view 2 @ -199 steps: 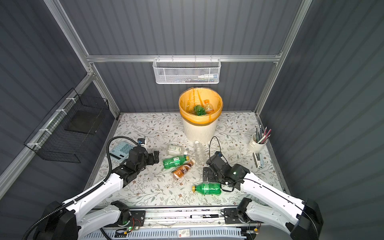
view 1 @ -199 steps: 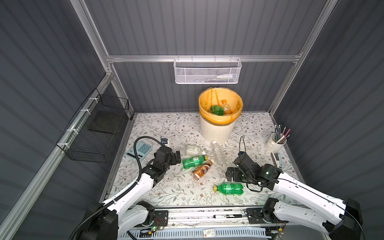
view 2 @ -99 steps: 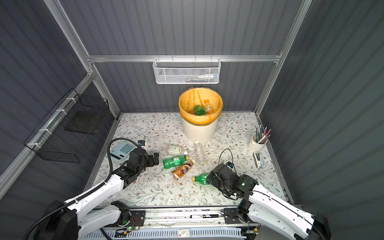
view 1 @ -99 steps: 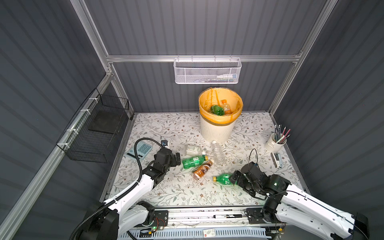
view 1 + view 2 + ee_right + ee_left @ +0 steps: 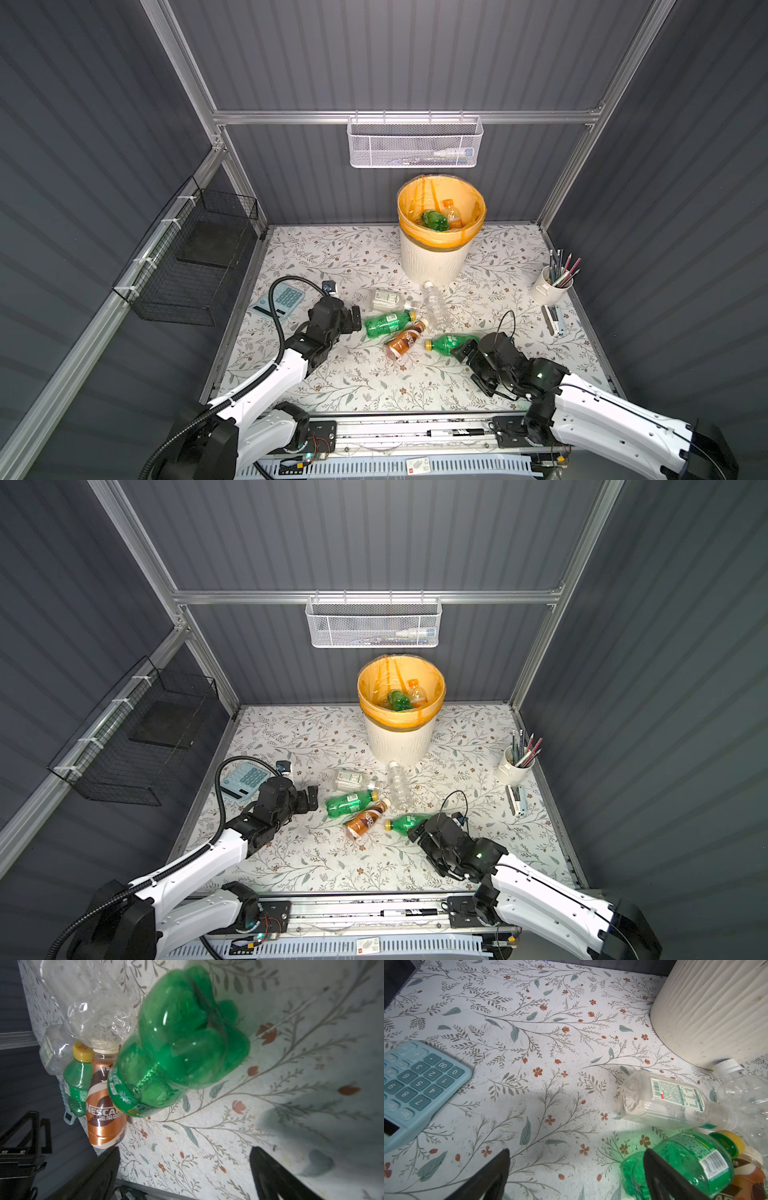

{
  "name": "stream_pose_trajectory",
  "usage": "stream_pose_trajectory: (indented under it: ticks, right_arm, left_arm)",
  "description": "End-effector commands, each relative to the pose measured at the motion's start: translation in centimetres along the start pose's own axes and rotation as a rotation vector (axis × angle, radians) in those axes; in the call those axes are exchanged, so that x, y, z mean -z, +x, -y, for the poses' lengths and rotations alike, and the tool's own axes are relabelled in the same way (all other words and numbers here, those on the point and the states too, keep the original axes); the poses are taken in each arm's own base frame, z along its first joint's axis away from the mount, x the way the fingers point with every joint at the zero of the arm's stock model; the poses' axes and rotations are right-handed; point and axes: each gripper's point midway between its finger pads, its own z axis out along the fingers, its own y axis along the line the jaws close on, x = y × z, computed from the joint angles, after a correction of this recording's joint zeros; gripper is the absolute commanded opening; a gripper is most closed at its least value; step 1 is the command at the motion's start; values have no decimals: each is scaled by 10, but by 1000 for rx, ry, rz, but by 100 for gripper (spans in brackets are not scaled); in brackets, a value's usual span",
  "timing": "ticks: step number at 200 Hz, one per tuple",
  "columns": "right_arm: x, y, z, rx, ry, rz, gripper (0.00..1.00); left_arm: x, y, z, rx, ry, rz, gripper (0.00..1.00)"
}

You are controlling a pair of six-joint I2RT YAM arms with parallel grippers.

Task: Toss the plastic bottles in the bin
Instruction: 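Lower the right gripper onto the green bottle nearest the robot and close, then lift the green bottle with the right gripper over the bin and open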

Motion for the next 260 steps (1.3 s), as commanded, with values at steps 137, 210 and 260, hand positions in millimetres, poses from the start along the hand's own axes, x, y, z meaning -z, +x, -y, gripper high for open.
stream_pose_trajectory:
  ticks: [137, 210, 260]
  right_arm:
    - [-35, -18, 28, -83, 118, 1, 76]
    - [-4, -62, -19, 157, -19, 196, 50]
    - [122, -140, -133, 506, -192, 632, 52]
  left_arm:
    - [-7, 10, -2, -14, -7, -29, 100]
    - [-12, 13, -1, 5, -11, -45, 100]
    - [-19, 10, 5, 14, 0, -56, 100]
